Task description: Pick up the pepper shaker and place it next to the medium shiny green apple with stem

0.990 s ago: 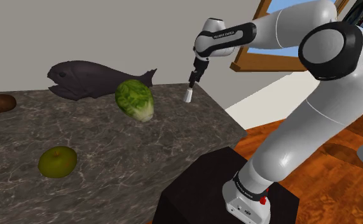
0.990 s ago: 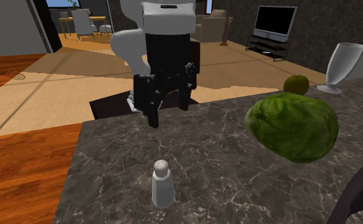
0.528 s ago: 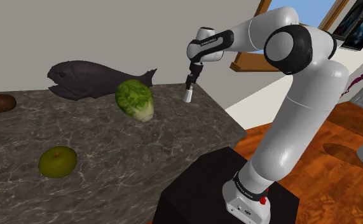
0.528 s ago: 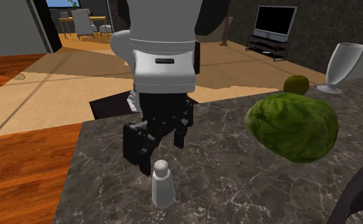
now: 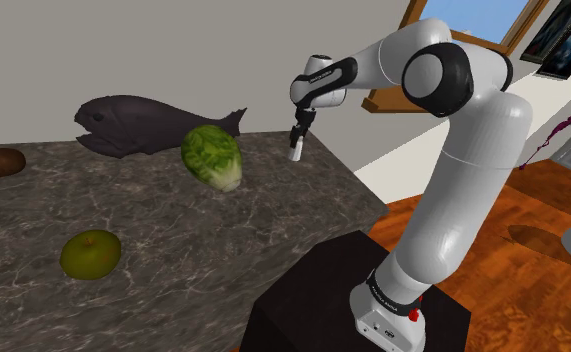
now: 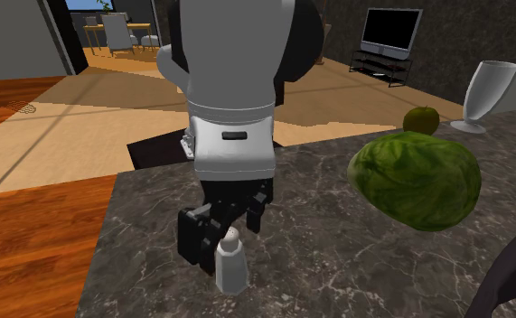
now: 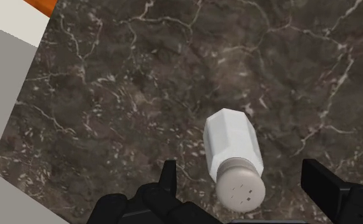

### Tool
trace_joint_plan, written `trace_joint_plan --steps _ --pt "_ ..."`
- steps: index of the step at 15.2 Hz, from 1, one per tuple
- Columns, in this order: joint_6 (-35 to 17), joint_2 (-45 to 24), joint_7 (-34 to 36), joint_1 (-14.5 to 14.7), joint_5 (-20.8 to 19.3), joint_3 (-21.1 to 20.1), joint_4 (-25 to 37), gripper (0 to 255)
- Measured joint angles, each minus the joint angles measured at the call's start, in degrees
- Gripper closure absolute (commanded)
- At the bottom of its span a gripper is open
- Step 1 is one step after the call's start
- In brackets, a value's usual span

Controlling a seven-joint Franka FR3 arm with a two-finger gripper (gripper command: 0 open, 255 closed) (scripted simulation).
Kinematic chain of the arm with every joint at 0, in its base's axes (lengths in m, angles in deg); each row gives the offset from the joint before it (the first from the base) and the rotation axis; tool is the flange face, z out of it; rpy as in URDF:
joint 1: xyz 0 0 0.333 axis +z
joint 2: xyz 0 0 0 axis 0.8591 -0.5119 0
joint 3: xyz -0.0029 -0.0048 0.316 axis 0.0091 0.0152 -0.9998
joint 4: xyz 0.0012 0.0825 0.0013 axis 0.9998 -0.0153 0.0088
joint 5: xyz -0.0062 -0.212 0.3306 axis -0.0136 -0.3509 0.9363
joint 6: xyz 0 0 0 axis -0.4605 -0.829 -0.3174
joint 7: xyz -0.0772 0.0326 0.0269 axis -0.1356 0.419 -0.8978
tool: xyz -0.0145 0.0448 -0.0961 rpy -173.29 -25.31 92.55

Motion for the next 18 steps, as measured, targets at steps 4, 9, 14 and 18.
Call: trace_joint_plan --steps 4,9,14,18 --pt "-0.29 -0.33 -0.04 -0.03 0.11 -0.04 0.05 0" --pt "-0.31 -0.34 -0.05 -0.04 0.12 -0.04 0.07 255" --pt "-0.33 -0.33 -0.04 -0.03 0.12 -0.05 0.06 255" --pt "0.45 0.16 0.02 0.02 -0.04 0.01 0.33 255"
